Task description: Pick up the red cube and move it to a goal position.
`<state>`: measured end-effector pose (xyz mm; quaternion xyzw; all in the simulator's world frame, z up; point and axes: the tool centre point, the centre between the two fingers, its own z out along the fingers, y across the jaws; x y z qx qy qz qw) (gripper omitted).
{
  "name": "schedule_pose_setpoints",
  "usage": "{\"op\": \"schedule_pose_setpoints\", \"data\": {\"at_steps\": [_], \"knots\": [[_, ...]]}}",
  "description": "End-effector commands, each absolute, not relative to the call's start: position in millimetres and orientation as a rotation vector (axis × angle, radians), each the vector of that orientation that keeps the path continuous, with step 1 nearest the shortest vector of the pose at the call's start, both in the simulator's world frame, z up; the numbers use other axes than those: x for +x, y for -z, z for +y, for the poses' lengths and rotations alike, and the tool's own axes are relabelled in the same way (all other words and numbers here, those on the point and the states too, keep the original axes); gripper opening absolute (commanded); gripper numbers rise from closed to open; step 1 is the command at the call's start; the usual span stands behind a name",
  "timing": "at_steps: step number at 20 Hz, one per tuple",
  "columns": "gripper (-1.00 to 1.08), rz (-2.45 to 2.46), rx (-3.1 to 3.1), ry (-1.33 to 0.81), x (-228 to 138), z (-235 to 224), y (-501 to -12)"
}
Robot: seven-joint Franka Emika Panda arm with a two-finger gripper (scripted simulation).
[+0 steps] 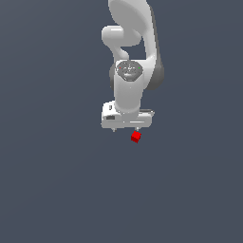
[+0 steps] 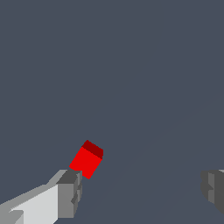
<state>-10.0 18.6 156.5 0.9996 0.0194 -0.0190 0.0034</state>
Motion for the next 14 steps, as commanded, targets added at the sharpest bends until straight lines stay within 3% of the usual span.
{"op": "schedule_pose_setpoints", "data": {"at_steps": [1, 14], "knots": [[1.00, 0.061, 3.134, 0.060, -10, 19, -156], [1.00, -0.104, 3.134, 0.049, -22, 27, -132]]}}
